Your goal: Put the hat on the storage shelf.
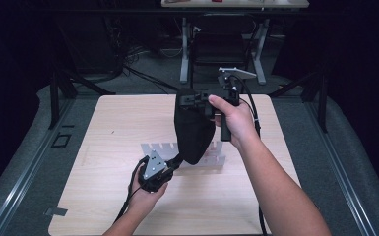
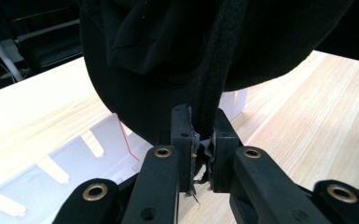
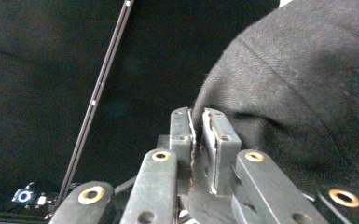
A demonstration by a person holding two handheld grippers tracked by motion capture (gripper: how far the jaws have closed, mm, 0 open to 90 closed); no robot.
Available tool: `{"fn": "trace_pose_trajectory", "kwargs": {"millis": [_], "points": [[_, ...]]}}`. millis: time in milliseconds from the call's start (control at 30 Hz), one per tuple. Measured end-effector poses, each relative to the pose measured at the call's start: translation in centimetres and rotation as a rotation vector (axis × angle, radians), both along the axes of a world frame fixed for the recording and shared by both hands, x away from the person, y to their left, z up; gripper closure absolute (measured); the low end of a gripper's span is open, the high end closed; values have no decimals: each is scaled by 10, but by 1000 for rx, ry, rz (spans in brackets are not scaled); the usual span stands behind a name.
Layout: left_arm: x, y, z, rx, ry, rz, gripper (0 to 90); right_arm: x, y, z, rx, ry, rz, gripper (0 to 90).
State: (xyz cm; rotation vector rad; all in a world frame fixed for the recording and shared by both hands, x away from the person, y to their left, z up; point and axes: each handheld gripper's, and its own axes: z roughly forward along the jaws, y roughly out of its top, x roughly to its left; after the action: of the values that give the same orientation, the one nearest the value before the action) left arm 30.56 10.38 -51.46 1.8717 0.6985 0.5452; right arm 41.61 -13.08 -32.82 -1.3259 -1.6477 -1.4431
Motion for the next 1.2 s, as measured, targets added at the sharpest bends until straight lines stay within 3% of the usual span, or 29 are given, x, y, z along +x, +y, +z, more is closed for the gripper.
{"fn": "trace_pose_trajectory", "kwargs": {"millis": [633,1000,1067,1133,1200], "points": [[4,17,-11,-79,57,22,847,-3,-26,4,11,-11,-31,825],[10,29,-24,-110,134,23,846,-6,-33,3,8,-18,-36,815],[12,31,-30,-137,154,40,845,-7,-35,4,5,-22,-34,815],[15,35,-33,-160,170,12,843,-9,-38,3,8,-22,-37,814],[16,38,-36,-158,181,1,843,-10,-41,2,6,-21,-42,811]]}}
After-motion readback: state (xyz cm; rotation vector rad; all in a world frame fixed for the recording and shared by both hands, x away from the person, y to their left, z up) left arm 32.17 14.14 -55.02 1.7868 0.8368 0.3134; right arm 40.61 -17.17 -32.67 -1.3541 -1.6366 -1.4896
